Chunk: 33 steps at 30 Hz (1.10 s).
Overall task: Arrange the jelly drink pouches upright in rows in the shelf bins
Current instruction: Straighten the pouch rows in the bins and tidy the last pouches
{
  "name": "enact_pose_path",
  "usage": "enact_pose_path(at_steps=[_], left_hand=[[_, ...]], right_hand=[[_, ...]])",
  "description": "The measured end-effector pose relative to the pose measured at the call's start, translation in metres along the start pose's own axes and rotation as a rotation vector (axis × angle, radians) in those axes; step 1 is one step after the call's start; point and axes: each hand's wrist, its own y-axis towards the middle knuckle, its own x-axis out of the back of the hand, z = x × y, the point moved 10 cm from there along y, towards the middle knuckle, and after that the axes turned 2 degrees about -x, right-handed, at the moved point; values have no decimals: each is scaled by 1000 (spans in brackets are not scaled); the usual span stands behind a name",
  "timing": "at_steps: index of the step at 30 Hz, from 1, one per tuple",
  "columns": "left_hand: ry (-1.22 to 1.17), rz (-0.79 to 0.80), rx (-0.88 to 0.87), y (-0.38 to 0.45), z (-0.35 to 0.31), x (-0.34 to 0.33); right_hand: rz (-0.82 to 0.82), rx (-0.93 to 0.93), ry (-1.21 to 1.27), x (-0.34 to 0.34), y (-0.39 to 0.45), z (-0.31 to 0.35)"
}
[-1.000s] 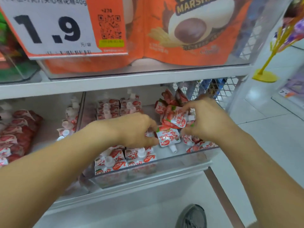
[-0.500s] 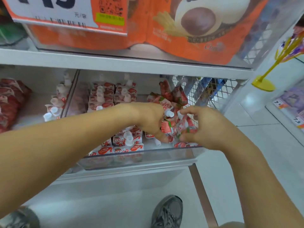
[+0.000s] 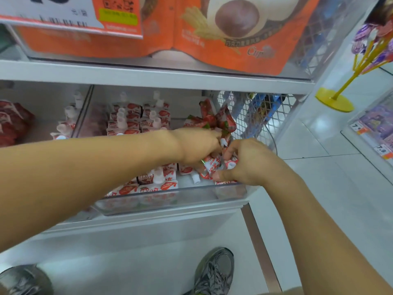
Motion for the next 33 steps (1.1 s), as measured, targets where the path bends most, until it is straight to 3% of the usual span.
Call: enact_pose_path(at_steps=[4, 8, 14, 18, 22, 25, 27, 30, 33], left_hand=[[-189, 38, 103, -14, 26, 3], [-236, -128, 230, -29, 60, 30], [-178, -270, 487, -51, 89, 38], [-257, -472, 399, -57, 71, 55], [-420, -350, 139, -41, 33, 45], [-519, -310, 135, -37, 35, 37], [-510, -296, 164, -39, 42, 35], [-362, -335, 237, -46, 51, 43], [-375, -384, 283, -47, 51, 47]], right_hand=[[45, -8, 55, -3, -2, -7], [88, -17, 79, -8, 4, -6], [-44, -136, 473, 0, 10, -15], [-43, -119, 753, 3, 1, -16], [-68, 2, 912, 18, -11, -4], [-13, 73, 990, 19, -17, 1], [34, 61, 874, 11, -16, -3], [-45, 4, 412, 12, -11, -15], [-156, 36, 320, 30, -15, -18]])
